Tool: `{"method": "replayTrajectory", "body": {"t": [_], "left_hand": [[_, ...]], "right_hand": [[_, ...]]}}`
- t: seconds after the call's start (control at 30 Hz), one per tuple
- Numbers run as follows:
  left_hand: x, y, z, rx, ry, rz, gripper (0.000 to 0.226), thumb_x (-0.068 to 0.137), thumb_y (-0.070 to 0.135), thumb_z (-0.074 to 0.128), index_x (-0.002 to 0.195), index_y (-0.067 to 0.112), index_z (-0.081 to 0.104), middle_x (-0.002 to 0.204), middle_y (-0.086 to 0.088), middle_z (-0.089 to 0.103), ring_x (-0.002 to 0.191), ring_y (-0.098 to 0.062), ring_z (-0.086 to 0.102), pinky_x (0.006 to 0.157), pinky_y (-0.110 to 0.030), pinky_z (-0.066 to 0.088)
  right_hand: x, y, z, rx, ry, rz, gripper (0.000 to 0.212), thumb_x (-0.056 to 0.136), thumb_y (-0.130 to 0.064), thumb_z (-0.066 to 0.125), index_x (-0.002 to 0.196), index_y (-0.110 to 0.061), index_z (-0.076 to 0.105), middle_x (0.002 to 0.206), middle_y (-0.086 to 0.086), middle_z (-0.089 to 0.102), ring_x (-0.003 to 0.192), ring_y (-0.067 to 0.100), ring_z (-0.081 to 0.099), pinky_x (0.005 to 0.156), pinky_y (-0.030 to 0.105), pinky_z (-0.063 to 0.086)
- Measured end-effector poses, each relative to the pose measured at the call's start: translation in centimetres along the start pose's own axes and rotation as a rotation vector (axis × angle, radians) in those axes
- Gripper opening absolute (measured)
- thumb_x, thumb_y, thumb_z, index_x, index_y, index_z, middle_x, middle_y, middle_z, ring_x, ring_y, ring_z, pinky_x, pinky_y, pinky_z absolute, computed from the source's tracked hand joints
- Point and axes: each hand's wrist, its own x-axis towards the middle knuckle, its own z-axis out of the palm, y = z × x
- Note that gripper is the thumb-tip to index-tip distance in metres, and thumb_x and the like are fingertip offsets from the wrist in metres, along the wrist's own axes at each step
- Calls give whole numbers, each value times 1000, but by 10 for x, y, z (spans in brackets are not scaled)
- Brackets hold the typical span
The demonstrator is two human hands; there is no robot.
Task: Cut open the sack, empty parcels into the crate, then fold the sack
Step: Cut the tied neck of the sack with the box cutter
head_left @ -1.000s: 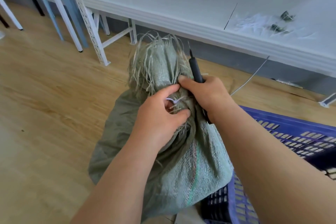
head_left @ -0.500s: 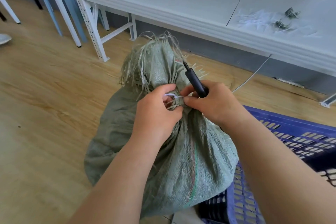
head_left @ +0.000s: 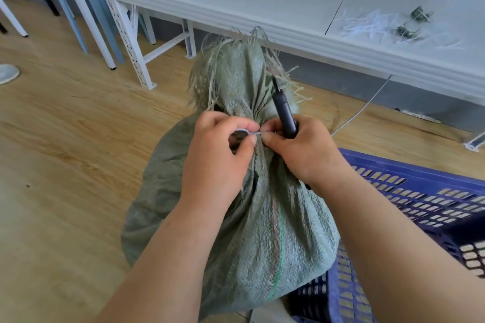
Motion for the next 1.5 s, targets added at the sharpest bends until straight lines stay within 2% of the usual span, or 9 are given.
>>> {"method": "replayTrajectory", "body": {"t": [0.13,0.3,0.47,0.5,0.57,0.63,0.87,1.17,1.5], "left_hand": [[0,-5,2,202,-84,-52,7,81,39,70,87,39,66,102,15,49,87,-5,57,66,-24,46],[-3,-11,9,215,-14,-68,7,79,34,71,78,32,64,98,14,48,88,-7,56,63,-30,49],[1,-18,14,65,-5,-105,8,83,26,68,82,30,62,98,10,50,82,-12,58,73,-32,50],[1,-19,15,30,5,-91,10,82,24,69,81,30,61,97,9,50,81,-13,59,75,-34,51],[2,-19,17,-30,31,-66,13,81,20,70,78,29,61,94,7,52,80,-14,59,77,-37,52],[4,-20,19,-51,43,-55,14,79,17,70,76,27,62,92,7,52,78,-14,60,77,-37,52],[6,-21,22,-56,55,-50,12,79,15,71,75,24,65,93,8,56,77,-11,60,77,-29,50],[6,-19,21,-66,73,-56,9,78,15,71,74,22,66,92,7,57,76,-13,62,78,-34,52],[5,-19,21,-54,69,-60,8,80,16,71,76,22,67,94,8,56,78,-12,62,78,-34,53]], "right_hand": [[-3,6,5,-147,-29,-14,22,83,-15,72,72,-30,61,71,-12,61,66,4,55,63,15,41],[-8,6,8,-93,-25,74,11,80,-26,76,83,-22,67,68,-8,59,59,7,51,61,23,39],[-20,-5,-1,-118,-72,260,64,73,-74,48,105,-21,60,88,2,64,80,21,59,82,43,54],[-26,-5,0,-106,-64,270,57,79,-69,45,106,-20,60,90,5,66,77,20,60,82,41,55],[-42,-6,4,-37,-20,239,28,91,-43,52,101,-17,55,80,5,67,56,11,62,58,28,56],[-57,-3,10,-46,2,165,13,93,-29,57,95,-20,47,71,2,67,45,11,63,48,30,53],[-74,9,16,-413,-15,34,55,91,-21,47,134,-47,25,84,6,70,76,29,69,75,39,52],[-85,0,16,-488,-36,-35,68,93,-23,47,142,-54,13,89,-2,61,88,26,63,66,34,42],[-86,1,17,-525,-67,-28,71,95,-20,41,146,-52,4,112,4,58,97,28,60,77,38,46]]}}
